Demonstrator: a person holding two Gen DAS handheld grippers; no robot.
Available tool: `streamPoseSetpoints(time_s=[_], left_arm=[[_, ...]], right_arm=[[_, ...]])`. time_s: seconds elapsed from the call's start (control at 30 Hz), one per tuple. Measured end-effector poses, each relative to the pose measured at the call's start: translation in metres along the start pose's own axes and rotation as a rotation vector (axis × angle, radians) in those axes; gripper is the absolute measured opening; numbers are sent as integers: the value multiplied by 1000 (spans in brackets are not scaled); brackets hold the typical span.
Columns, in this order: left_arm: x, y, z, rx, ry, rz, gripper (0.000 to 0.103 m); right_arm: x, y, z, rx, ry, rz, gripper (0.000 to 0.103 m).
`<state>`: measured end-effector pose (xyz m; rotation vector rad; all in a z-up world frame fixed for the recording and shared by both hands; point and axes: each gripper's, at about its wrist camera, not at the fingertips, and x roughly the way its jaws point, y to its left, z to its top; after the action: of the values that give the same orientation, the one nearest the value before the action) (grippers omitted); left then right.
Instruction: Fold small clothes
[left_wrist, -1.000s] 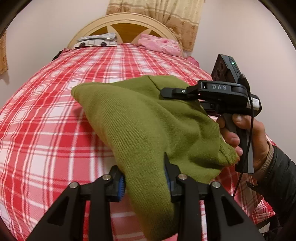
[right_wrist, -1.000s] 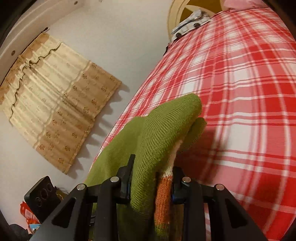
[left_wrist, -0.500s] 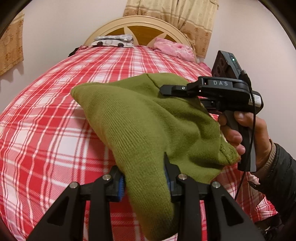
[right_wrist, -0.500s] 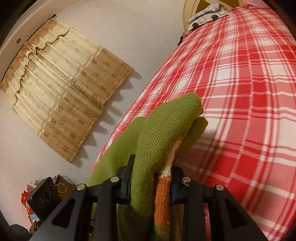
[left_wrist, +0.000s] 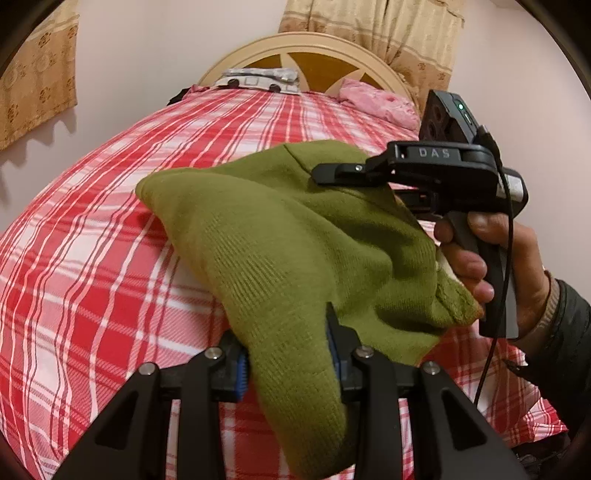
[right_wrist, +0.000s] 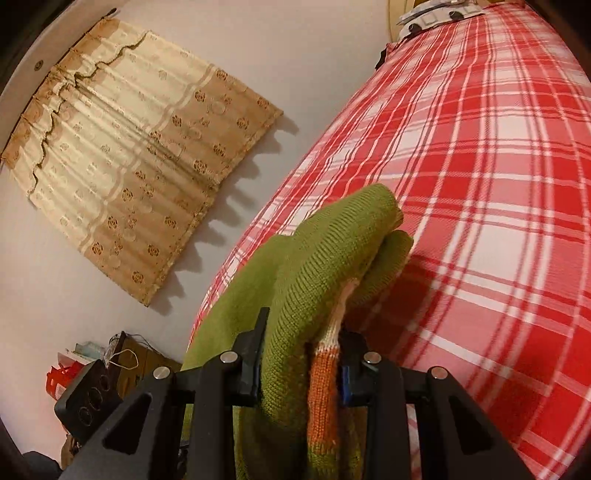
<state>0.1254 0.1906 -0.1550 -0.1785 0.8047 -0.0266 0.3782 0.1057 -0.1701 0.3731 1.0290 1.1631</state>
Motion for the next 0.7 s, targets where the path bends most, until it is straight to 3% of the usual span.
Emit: streamPoseSetpoints(time_s=[0.47,0.57,0.7], left_arm=[[8,12,-17,-32,16,-16,36],[10,12,-20,-42,20,-15,38],[12,11,-23,-36,31,-4,49]], right_arm=[[22,-21,-3,49,34,-29,31],[25,-21,-2,46,36,-44,31],[26,-28,-3,57,40,-74,31]])
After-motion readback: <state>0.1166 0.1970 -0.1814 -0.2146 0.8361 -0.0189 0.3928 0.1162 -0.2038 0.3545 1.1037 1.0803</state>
